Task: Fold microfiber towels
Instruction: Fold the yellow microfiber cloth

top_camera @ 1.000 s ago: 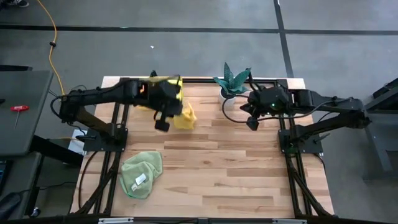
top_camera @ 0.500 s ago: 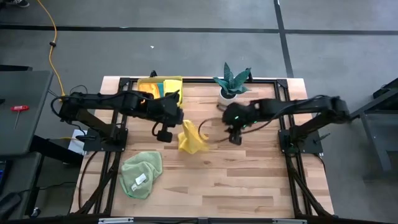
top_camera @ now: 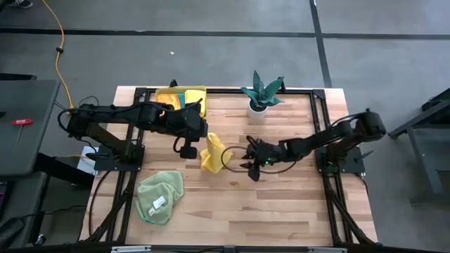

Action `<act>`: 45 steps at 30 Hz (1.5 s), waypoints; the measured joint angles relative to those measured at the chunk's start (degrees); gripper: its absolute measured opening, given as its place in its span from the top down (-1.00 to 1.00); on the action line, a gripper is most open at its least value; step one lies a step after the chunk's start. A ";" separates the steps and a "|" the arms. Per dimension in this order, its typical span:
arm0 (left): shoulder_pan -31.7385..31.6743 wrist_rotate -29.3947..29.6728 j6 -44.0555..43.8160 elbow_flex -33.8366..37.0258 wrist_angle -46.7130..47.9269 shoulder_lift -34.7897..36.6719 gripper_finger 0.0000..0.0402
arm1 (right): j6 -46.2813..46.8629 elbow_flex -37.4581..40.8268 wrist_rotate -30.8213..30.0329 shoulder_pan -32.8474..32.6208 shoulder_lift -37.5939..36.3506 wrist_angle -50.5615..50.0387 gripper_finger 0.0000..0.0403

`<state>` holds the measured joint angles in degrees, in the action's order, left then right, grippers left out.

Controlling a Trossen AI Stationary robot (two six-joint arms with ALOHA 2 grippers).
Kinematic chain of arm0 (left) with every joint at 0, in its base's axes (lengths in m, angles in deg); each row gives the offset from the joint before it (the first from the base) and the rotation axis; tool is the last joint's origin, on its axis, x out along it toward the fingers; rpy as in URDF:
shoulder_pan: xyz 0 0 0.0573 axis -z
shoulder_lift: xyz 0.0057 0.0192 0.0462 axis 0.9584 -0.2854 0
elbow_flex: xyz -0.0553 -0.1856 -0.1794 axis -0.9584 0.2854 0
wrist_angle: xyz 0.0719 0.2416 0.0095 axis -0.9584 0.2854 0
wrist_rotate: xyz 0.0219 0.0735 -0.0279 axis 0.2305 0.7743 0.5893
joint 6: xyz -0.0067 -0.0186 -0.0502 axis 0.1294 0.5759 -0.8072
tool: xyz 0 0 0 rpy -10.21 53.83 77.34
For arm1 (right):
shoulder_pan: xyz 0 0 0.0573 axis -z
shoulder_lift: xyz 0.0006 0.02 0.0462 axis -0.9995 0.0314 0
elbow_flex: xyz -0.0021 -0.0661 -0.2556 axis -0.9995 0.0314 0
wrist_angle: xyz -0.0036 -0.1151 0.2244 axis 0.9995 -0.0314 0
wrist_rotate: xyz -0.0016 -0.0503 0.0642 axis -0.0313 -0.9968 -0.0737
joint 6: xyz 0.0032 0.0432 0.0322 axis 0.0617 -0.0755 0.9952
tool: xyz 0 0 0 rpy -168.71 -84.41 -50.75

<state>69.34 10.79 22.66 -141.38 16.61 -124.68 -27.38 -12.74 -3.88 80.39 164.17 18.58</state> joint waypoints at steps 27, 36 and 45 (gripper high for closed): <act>-0.02 -0.46 -1.82 0.00 0.02 0.00 1.00 | -18.97 -10.24 8.20 9.92 11.89 -2.88 -0.07; -0.02 -0.46 -1.79 0.00 -0.02 0.00 1.00 | -17.35 -10.29 10.94 11.63 16.63 1.41 0.05; -0.02 -0.46 -1.79 0.00 -0.02 0.00 1.00 | -18.87 -10.29 11.00 11.84 16.76 5.02 0.17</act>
<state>69.32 10.33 20.87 -141.38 16.59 -124.68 -46.24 -23.03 7.12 92.23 180.93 23.60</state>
